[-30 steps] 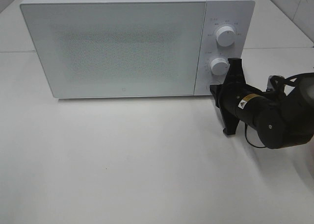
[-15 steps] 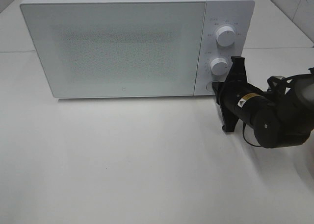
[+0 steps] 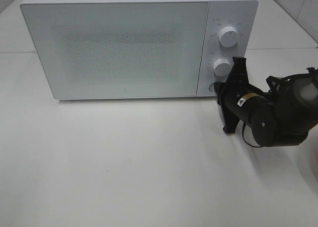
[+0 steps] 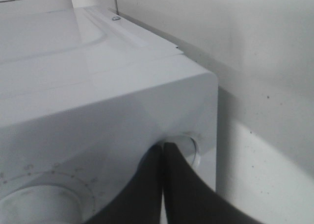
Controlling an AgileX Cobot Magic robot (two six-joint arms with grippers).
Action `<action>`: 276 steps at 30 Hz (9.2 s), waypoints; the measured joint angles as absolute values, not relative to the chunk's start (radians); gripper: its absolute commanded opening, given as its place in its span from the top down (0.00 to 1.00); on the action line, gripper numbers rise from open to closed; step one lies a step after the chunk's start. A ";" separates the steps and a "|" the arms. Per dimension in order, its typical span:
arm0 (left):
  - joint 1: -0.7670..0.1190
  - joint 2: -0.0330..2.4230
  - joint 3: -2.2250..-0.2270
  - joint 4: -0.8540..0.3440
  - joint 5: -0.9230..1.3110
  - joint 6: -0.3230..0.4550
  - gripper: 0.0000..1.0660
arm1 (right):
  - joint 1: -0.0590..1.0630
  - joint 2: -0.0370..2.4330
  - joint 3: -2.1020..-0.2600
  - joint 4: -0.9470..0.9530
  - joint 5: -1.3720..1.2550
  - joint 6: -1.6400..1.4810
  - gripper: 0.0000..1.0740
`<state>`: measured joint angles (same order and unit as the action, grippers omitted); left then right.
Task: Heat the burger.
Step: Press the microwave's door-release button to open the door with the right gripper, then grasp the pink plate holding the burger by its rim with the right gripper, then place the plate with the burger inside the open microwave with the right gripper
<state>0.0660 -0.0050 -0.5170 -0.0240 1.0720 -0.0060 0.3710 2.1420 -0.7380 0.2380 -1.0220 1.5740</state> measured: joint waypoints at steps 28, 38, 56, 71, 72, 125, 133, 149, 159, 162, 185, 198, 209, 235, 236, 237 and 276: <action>0.066 -0.005 -0.517 -0.024 1.072 -0.006 0.06 | 0.392 2.175 -0.805 0.329 -0.988 1.527 0.98; 0.066 -0.005 -0.517 -0.024 1.072 -0.006 0.06 | 0.393 2.173 -0.792 0.309 -1.007 1.516 0.98; 0.066 -0.005 -0.517 -0.024 1.072 -0.006 0.06 | 0.419 2.144 -0.673 0.246 -1.090 1.605 0.98; 0.066 -0.005 -0.517 -0.024 1.072 -0.006 0.06 | 0.419 1.880 -0.501 0.222 -0.941 1.532 0.97; 0.066 -0.005 -0.517 -0.024 1.072 -0.006 0.06 | 0.419 1.880 -0.501 0.222 -0.941 1.532 0.97; 0.066 -0.005 -0.517 -0.024 1.072 -0.006 0.06 | 0.260 1.363 -0.820 -0.050 0.755 0.023 0.19; 0.066 -0.005 -0.517 -0.024 1.072 -0.006 0.06 | 0.101 1.363 -0.822 -0.060 0.783 0.043 0.23; 0.066 -0.005 -0.517 -0.024 1.072 -0.006 0.06 | -0.016 1.393 -0.750 -0.090 0.693 0.076 0.23; 0.066 -0.005 -0.517 -0.024 1.072 -0.006 0.06 | -0.094 1.488 -0.701 -0.126 0.590 0.123 0.24; 0.066 -0.005 -0.517 -0.024 1.072 -0.006 0.06 | -0.104 1.519 -0.700 -0.135 0.573 0.130 0.24; 0.066 -0.005 -0.517 -0.024 1.072 -0.006 0.06 | -0.108 1.726 -0.698 -0.165 0.414 0.159 0.30; 0.066 -0.005 -0.517 -0.024 1.072 -0.006 0.06 | -0.108 1.732 -0.673 -0.184 0.364 0.191 0.30; 0.066 -0.005 -0.517 -0.024 1.072 -0.006 0.06 | -0.108 1.732 -0.654 -0.187 0.346 0.192 0.30; 0.066 -0.005 -0.517 -0.024 1.072 -0.006 0.06 | -0.109 1.721 -0.642 -0.198 0.323 0.210 0.95; 0.066 -0.005 -0.517 -0.024 1.072 -0.006 0.06 | -0.109 1.721 -0.642 -0.198 0.323 0.210 0.95; 0.066 -0.005 -0.517 -0.024 1.072 -0.006 0.06 | -0.109 1.720 -0.642 -0.198 0.323 0.210 0.97; 0.066 -0.005 -0.517 -0.024 1.072 -0.006 0.06 | 0.194 1.720 -0.650 -0.526 0.470 0.539 1.00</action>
